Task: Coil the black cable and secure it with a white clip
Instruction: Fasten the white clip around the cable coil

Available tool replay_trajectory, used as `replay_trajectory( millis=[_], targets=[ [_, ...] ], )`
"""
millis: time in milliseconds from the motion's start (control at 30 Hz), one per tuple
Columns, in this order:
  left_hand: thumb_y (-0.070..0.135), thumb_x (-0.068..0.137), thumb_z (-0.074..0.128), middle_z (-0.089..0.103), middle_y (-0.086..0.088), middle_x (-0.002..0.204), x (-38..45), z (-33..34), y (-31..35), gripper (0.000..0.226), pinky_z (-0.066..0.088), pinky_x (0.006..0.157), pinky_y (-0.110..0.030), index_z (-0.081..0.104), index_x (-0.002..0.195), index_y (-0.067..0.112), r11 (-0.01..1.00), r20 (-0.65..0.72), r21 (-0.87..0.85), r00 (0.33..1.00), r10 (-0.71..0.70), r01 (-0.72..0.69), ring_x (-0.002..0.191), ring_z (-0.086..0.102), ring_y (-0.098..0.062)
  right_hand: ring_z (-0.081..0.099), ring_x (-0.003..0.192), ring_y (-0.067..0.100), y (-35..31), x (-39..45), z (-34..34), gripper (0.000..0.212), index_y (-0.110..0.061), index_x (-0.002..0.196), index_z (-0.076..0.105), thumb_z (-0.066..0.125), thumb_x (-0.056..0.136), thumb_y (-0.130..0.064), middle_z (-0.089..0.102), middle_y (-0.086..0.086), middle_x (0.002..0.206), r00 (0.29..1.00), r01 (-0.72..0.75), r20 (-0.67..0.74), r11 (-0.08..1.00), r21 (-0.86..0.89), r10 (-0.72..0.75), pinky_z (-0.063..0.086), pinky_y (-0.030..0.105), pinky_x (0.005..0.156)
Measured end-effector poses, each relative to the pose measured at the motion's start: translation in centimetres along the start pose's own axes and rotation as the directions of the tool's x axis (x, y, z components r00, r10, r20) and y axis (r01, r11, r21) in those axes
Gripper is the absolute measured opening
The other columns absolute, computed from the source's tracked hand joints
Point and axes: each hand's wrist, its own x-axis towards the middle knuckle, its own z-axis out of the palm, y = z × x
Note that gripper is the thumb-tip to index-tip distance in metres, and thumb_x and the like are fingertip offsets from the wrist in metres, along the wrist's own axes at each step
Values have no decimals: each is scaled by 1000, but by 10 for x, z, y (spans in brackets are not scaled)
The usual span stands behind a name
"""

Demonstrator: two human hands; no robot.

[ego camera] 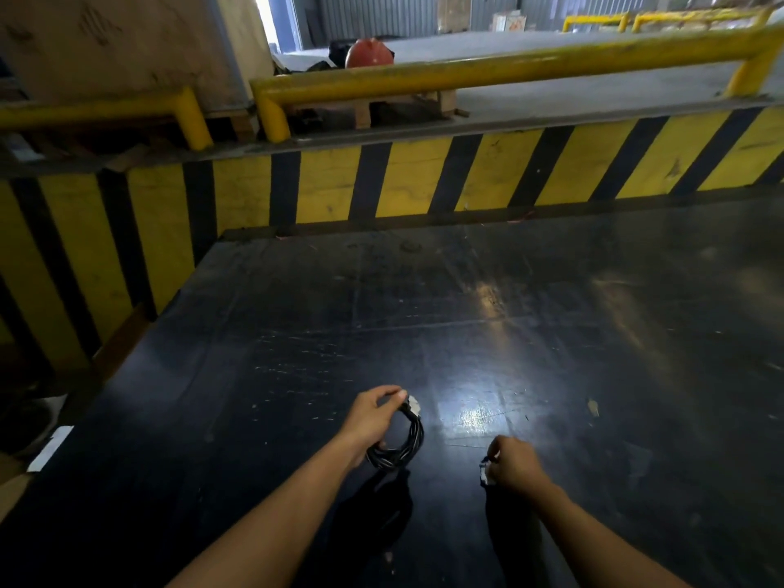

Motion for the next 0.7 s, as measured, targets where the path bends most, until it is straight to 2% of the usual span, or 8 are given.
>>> replay_trajectory(
  millis=[100,167,267,333,400,500,600,700],
  targets=[
    [31,92,58,66,-12,118,-2,-1,10,27,38,38,-18,68,114,19,1000,-4,-23,1000,18,-18,70,53,-4,66,72,4,-18,0,-22,9,-12,86,72,65,82,-7,72,4,79,993,114,-33,986,118,-110,40,8,56],
    [30,92,59,64,-14,121,-1,-4,22,27,37,39,-17,70,113,17,997,-15,-58,999,53,-53,69,52,-2,66,58,0,-37,-1,-50,15,-17,73,67,65,82,-5,71,-1,64,964,262,-120,928,266,-238,52,19,65],
    [32,90,61,70,0,108,4,-8,50,32,37,42,-17,69,116,16,990,19,-70,992,121,-119,71,58,2,65,66,12,-73,-8,-101,2,-12,82,70,68,84,-12,71,-1,69,884,462,-264,813,354,-387,53,34,70],
    [34,90,60,69,16,75,4,-9,75,33,35,41,-15,70,114,14,984,64,-69,984,167,-162,54,50,10,63,66,11,-97,-17,-133,5,-5,88,69,67,84,-7,67,1,71,836,547,-303,739,393,-457,52,28,66],
    [41,90,59,48,16,43,5,-11,98,35,31,41,-19,73,107,13,981,105,-63,977,188,-182,37,39,3,62,63,4,-113,-24,-158,6,-1,89,67,67,83,-2,65,1,70,802,597,-319,689,411,-505,52,20,63],
    [49,88,56,35,6,47,3,-13,126,45,28,44,-24,69,92,6,977,191,-107,960,203,-186,34,29,-5,64,66,8,-128,-31,-182,6,2,87,67,67,82,-1,66,4,71,758,652,-320,655,381,-568,53,23,66],
    [46,90,56,35,1,52,0,-15,145,36,23,45,-25,65,72,16,962,259,-144,930,262,-231,35,28,-6,64,65,8,-135,-32,-196,5,0,86,67,67,82,2,66,1,70,731,682,-310,644,346,-608,53,25,66],
    [40,92,55,35,0,53,0,-19,157,33,27,41,-23,64,79,11,949,272,-117,910,314,-292,37,29,-8,68,70,12,-141,-30,-204,7,-10,86,70,70,81,-6,69,-1,74,719,694,-312,664,278,-621,58,34,71]
  ],
)
